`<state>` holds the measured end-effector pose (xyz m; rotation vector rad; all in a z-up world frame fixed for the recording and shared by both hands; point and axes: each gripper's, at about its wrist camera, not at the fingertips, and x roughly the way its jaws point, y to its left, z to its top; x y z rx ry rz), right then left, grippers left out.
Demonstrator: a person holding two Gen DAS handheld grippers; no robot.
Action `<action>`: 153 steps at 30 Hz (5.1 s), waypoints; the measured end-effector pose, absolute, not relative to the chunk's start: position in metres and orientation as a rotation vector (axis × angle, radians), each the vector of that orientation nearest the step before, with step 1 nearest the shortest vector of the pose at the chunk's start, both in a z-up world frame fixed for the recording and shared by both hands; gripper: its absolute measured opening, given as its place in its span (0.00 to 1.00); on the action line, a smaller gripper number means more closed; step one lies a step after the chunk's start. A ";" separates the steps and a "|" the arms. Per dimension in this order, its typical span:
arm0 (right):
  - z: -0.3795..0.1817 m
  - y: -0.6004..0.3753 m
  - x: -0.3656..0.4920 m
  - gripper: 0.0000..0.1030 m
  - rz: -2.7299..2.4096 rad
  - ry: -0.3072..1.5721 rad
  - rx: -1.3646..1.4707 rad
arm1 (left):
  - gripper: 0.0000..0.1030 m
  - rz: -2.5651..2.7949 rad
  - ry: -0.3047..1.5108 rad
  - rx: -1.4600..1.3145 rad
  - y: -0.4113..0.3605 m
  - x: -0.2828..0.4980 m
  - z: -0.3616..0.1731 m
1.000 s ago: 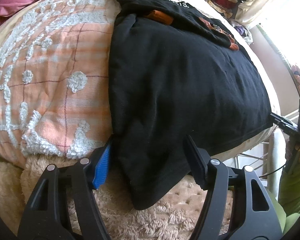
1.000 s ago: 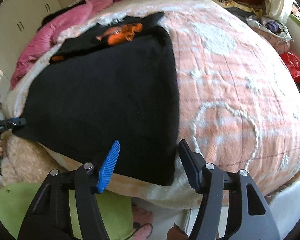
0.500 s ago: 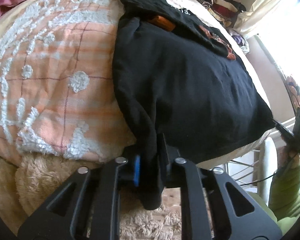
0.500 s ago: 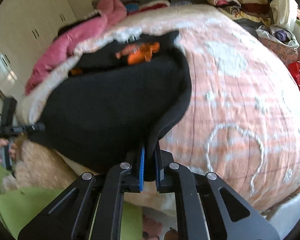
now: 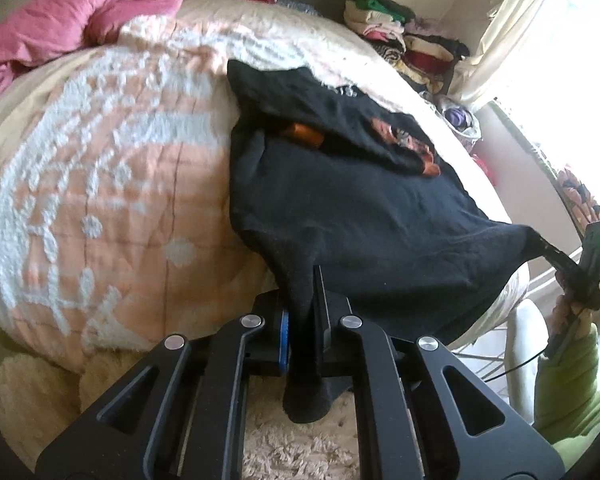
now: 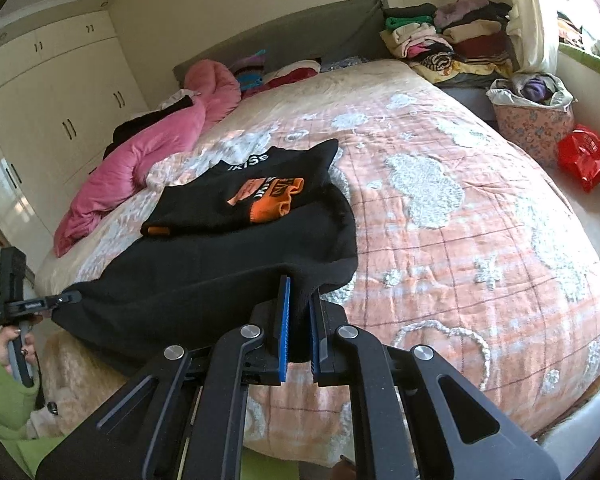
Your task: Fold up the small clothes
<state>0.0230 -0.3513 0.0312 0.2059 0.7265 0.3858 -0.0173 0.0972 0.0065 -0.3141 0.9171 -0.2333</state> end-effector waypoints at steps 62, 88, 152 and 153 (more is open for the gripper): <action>0.098 -0.335 0.131 0.07 0.304 0.550 0.197 | 0.03 -0.108 0.735 -0.252 0.105 0.086 0.073; 0.072 -0.324 0.210 0.07 0.252 0.616 0.173 | 0.03 -0.026 0.752 -0.196 0.104 0.155 0.060; -0.018 -0.231 0.332 0.27 0.267 0.840 -0.039 | 0.32 0.075 0.703 -0.220 0.113 0.231 0.026; -0.015 -0.233 0.337 0.27 0.254 0.836 -0.034 | 0.32 0.084 0.696 -0.230 0.120 0.229 0.028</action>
